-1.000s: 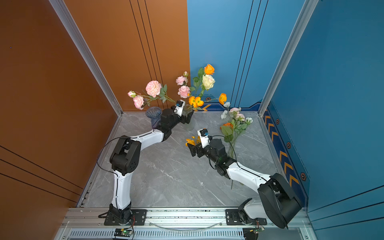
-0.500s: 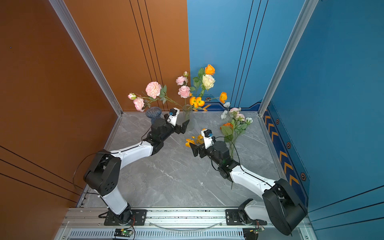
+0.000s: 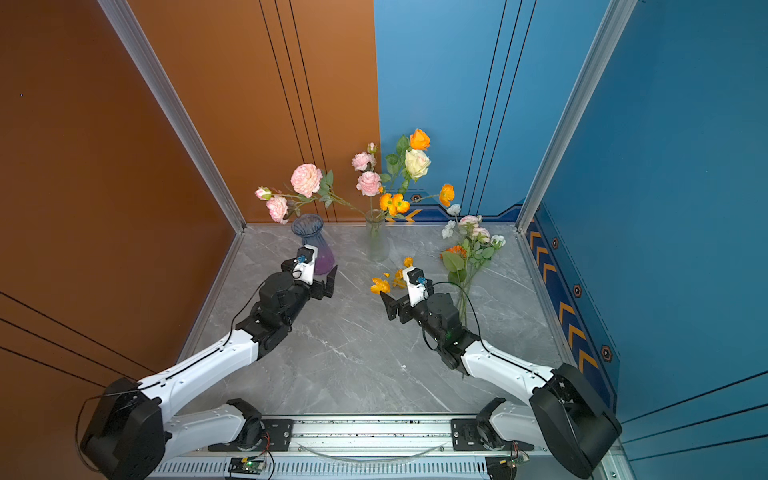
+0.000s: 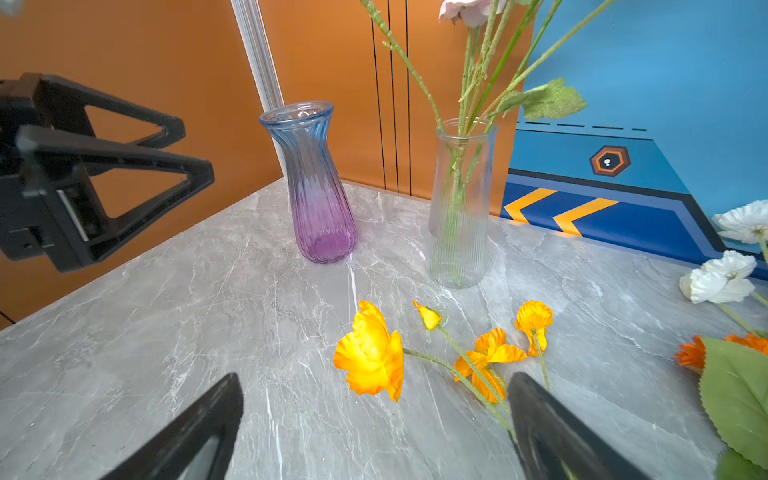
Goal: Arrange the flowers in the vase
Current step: 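Draw the left gripper back from the vases, then move the left gripper to the blue-purple vase and close around its neck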
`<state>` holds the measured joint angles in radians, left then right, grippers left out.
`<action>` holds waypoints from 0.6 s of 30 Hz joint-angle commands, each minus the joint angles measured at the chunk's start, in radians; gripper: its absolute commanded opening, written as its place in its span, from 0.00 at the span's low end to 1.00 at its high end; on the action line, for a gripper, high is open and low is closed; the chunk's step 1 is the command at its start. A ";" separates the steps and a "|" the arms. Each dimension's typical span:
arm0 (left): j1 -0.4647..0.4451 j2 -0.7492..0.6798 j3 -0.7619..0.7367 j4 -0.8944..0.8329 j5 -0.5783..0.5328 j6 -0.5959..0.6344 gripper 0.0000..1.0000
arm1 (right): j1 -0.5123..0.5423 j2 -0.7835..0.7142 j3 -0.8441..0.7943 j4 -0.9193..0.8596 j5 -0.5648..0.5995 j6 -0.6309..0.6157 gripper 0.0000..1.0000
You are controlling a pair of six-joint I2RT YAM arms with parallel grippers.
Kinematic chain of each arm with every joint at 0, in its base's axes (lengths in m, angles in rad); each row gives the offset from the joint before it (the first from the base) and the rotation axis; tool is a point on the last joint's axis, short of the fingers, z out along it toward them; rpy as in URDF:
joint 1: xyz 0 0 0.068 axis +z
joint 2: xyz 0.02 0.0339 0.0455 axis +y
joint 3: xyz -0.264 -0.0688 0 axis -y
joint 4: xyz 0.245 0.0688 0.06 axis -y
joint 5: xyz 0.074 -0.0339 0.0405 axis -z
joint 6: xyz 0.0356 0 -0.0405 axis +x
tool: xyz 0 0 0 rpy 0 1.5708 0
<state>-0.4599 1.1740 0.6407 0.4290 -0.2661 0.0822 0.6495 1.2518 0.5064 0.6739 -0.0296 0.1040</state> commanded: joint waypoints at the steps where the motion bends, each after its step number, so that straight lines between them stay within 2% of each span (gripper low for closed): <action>1: 0.078 0.004 -0.063 0.045 0.003 -0.019 0.98 | 0.029 0.041 0.005 0.055 -0.027 -0.025 1.00; 6: 0.160 0.113 -0.033 0.168 0.113 -0.041 0.98 | 0.042 0.064 0.024 0.033 -0.046 -0.030 1.00; 10: 0.182 0.225 0.022 0.237 0.109 -0.037 0.98 | 0.041 0.060 0.022 0.032 -0.043 -0.035 1.00; 15: 0.224 0.350 0.103 0.328 0.178 -0.071 0.98 | 0.041 0.055 0.024 0.022 -0.046 -0.040 1.00; 18: 0.231 0.418 0.165 0.344 0.153 -0.072 0.98 | 0.041 0.056 0.026 0.015 -0.047 -0.043 1.00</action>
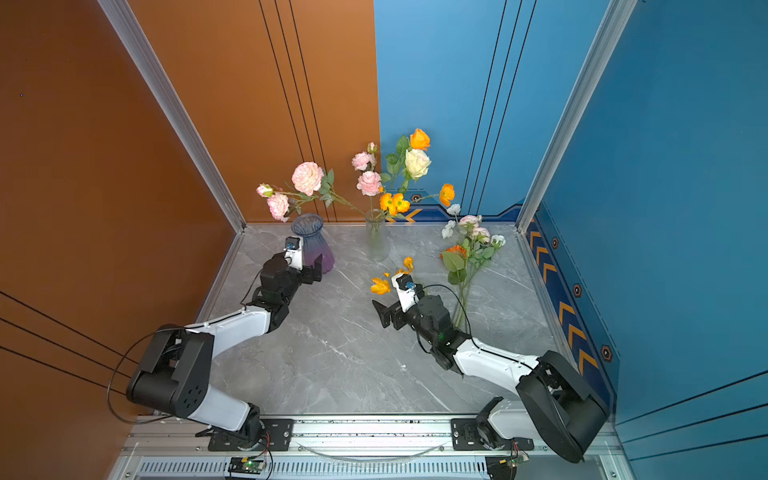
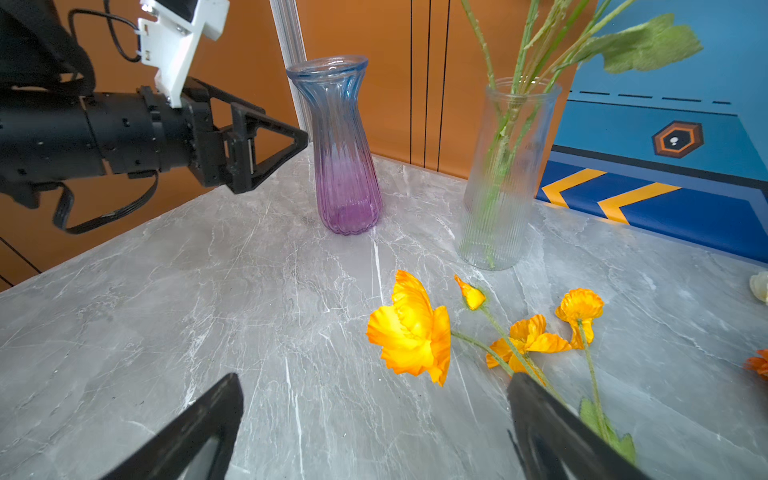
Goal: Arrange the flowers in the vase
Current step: 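Move the left gripper to the blue-purple vase and close around its neck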
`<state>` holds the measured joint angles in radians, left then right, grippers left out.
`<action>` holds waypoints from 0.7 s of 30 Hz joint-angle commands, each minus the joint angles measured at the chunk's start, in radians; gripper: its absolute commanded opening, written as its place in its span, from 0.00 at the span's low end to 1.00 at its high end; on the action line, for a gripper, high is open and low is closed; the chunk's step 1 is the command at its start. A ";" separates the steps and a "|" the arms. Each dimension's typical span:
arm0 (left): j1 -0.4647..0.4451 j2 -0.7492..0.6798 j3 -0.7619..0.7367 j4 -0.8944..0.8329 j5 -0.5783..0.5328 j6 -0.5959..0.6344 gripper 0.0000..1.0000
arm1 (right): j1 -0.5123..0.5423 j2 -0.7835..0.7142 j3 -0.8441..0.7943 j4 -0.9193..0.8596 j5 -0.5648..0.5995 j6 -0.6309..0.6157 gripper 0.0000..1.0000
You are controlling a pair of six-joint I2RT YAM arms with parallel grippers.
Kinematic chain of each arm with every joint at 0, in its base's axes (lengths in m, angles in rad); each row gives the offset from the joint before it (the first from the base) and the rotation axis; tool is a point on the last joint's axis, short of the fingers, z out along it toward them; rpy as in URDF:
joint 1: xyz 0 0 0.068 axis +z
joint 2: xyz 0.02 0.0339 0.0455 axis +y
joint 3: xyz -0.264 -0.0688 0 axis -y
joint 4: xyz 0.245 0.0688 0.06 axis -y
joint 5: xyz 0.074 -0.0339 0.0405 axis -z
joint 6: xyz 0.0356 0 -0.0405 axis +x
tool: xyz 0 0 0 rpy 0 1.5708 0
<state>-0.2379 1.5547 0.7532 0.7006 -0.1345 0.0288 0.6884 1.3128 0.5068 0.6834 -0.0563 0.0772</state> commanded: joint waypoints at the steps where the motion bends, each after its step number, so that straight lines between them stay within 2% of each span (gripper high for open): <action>1: 0.012 0.060 0.074 0.074 0.015 -0.023 0.98 | 0.002 -0.004 0.027 0.006 -0.023 -0.016 1.00; 5: 0.021 0.144 0.131 0.107 0.002 -0.035 0.98 | 0.002 -0.007 0.027 0.010 -0.037 -0.016 1.00; 21: 0.058 0.411 0.310 0.304 0.081 -0.043 0.98 | -0.002 0.027 0.038 -0.003 -0.061 -0.026 1.00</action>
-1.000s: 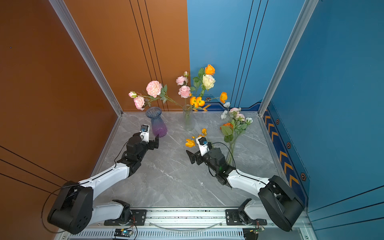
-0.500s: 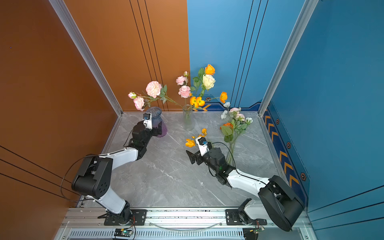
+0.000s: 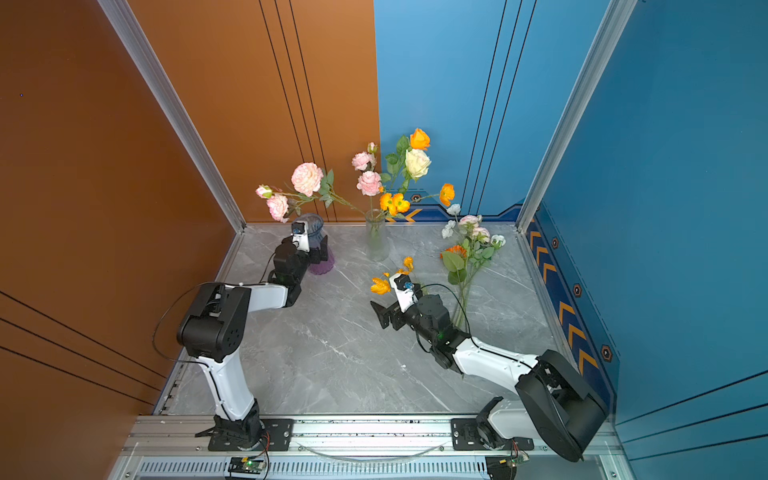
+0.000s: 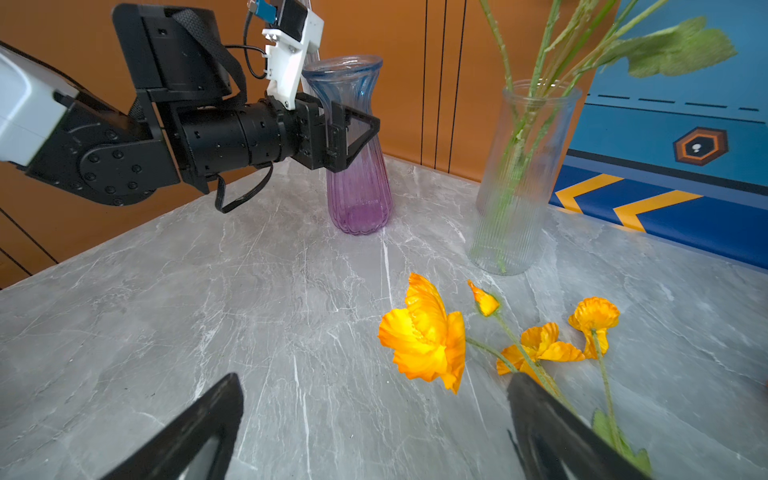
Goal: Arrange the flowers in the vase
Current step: 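Move the left gripper to the blue-purple vase and close around its neck, then slide the purple vase nearer with the left gripper while the right moves over the pile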
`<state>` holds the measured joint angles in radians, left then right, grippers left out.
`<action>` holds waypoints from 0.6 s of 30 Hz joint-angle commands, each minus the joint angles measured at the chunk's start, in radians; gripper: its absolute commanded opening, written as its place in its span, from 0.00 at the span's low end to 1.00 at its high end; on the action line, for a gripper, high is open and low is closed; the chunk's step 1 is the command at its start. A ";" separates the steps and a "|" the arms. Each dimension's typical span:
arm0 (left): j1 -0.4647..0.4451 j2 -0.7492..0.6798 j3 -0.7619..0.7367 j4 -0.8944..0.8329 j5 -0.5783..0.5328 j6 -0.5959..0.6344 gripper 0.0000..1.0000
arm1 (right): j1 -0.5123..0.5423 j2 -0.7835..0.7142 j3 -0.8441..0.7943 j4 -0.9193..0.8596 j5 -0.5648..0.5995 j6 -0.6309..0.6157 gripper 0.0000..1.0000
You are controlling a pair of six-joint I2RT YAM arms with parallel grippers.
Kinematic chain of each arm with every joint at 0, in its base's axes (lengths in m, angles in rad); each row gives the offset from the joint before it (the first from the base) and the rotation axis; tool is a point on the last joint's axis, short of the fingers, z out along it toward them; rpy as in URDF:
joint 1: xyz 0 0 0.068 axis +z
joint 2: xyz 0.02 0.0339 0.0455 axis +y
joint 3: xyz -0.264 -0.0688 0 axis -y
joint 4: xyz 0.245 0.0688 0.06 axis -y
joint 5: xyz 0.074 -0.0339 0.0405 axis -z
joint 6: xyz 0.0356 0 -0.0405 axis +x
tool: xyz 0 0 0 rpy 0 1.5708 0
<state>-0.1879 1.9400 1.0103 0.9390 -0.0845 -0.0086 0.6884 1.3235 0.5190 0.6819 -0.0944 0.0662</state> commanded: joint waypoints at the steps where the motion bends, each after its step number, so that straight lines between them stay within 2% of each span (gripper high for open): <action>1: 0.009 0.036 0.063 0.071 0.031 -0.006 0.98 | -0.003 0.022 0.028 -0.002 -0.024 -0.015 1.00; 6: 0.009 0.074 0.115 0.072 0.035 -0.007 0.98 | -0.007 0.036 0.033 -0.001 -0.036 -0.010 1.00; 10: 0.011 0.080 0.124 0.075 0.049 -0.012 0.88 | -0.010 0.040 0.033 0.001 -0.041 -0.008 1.00; 18: 0.012 0.015 0.062 0.127 0.127 -0.031 0.45 | -0.013 0.048 0.035 0.005 -0.048 -0.003 1.00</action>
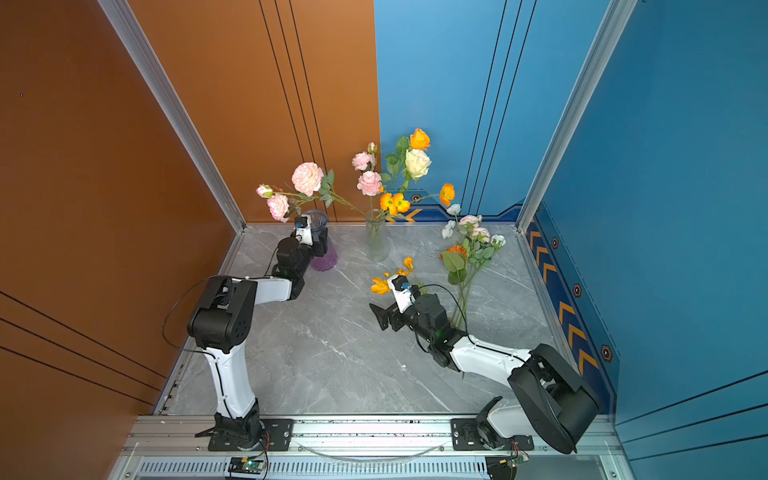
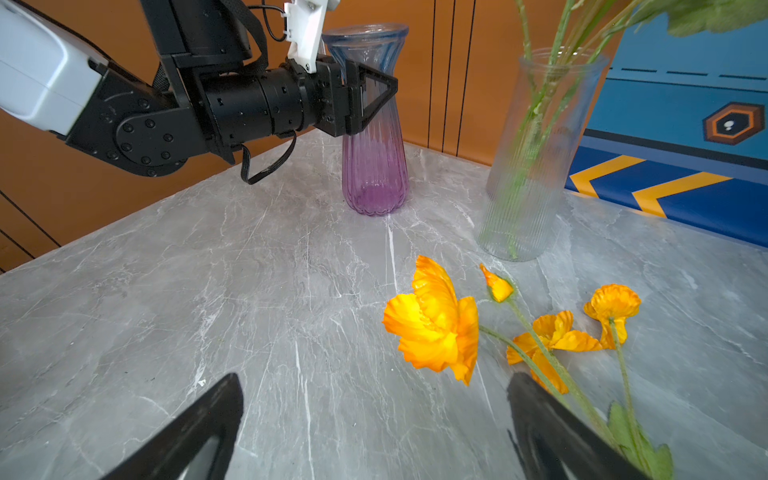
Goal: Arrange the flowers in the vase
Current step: 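Slide the purple vase nearer with the left gripper while the right moves over the pile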
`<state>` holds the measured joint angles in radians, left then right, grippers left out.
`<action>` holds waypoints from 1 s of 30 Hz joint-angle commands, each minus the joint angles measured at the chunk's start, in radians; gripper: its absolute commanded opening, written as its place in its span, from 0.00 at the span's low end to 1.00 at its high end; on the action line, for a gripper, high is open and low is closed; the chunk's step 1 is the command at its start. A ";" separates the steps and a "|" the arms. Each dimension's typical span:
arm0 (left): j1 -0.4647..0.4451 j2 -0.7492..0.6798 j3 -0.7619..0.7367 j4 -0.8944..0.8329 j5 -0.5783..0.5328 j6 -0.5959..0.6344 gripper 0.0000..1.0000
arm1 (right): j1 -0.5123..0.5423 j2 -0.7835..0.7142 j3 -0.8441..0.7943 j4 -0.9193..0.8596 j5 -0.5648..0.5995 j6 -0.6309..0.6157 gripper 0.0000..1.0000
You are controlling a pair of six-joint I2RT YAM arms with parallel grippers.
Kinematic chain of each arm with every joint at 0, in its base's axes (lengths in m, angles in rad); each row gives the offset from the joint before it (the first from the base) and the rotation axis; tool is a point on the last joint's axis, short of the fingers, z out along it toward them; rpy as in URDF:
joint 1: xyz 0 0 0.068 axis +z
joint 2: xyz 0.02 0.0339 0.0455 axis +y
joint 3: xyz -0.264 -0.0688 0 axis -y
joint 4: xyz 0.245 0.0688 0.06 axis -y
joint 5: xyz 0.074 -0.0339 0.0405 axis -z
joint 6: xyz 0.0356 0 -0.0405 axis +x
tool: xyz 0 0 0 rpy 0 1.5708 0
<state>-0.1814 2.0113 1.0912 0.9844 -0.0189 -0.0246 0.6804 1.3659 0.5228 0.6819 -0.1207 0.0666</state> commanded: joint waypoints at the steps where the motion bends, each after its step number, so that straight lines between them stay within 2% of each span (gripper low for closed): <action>1: 0.006 -0.076 -0.035 0.086 0.073 -0.023 0.43 | -0.005 0.003 0.029 0.006 -0.021 -0.004 1.00; 7: -0.020 -0.257 -0.193 0.115 0.100 -0.057 0.31 | -0.007 -0.042 0.016 0.009 -0.019 0.000 1.00; 11: -0.103 -0.410 -0.320 0.116 0.104 -0.048 0.24 | -0.027 -0.106 0.012 -0.012 -0.007 0.038 1.00; 13: -0.159 -0.490 -0.389 0.115 0.090 -0.039 0.21 | -0.036 -0.165 0.036 -0.118 0.053 0.058 1.00; 17: -0.286 -0.632 -0.517 0.093 0.047 -0.017 0.16 | -0.049 -0.309 0.090 -0.498 0.226 0.127 1.00; 19: -0.364 -0.688 -0.560 0.055 0.038 0.014 0.16 | -0.062 -0.393 0.087 -0.667 0.299 0.208 1.00; 24: -0.510 -0.751 -0.609 0.026 0.031 0.007 0.15 | -0.067 -0.570 0.076 -1.009 0.364 0.407 1.00; 30: -0.638 -0.744 -0.629 0.026 0.044 0.034 0.15 | -0.053 -0.698 0.037 -1.187 0.433 0.527 1.00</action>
<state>-0.7872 1.3014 0.4438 0.8745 0.0315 -0.0204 0.6220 0.7025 0.5850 -0.3130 0.2352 0.4862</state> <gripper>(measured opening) 0.675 0.999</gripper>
